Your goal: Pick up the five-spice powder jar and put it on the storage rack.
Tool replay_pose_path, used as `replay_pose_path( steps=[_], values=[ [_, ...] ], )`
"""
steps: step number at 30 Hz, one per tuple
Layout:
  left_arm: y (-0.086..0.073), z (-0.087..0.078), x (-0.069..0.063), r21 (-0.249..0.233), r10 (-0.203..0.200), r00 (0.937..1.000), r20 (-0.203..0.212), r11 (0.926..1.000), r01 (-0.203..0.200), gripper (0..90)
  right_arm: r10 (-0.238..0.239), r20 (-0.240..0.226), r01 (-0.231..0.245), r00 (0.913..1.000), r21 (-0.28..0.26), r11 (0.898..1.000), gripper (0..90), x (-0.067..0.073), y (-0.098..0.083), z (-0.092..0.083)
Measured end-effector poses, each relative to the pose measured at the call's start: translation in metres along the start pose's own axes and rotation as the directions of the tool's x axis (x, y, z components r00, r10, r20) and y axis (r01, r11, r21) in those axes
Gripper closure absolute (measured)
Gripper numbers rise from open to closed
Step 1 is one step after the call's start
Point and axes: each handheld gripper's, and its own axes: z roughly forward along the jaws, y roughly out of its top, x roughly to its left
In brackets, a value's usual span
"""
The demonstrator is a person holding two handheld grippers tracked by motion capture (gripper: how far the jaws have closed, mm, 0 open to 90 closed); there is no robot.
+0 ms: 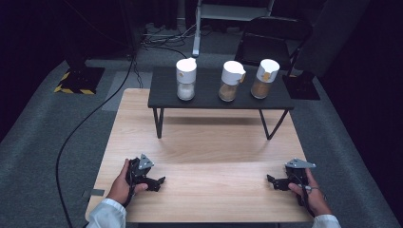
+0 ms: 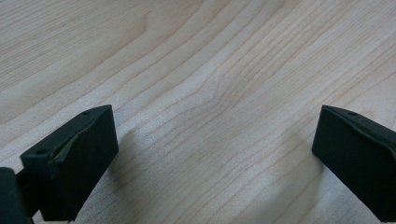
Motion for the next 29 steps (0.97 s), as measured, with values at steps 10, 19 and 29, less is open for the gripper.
replay_pose_path(
  steps=[10, 19, 29],
  values=[
    [0.0001, 0.0000, 0.0000, 0.000, 0.000, 1.0000, 0.000, 1.0000, 0.000, 0.0, 0.000, 0.000, 0.000, 1.0000, 0.000, 1.000, 0.0, -0.0001, 0.0000, 0.0000],
    [0.0002, -0.0001, -0.0001, 0.001, 0.000, 1.0000, -0.001, 1.0000, 0.000, 0.0, 0.000, 0.000, 0.000, 1.0000, 0.000, 1.000, 0.0, -0.0001, 0.0000, 0.0000],
    [0.0006, 0.0003, 0.0005, 0.001, 0.006, 1.0000, 0.000, 1.0000, -0.006, 0.0, 0.001, 0.001, -0.001, 1.0000, 0.000, 1.000, 0.0, 0.0000, -0.0001, -0.0001]
  ],
)
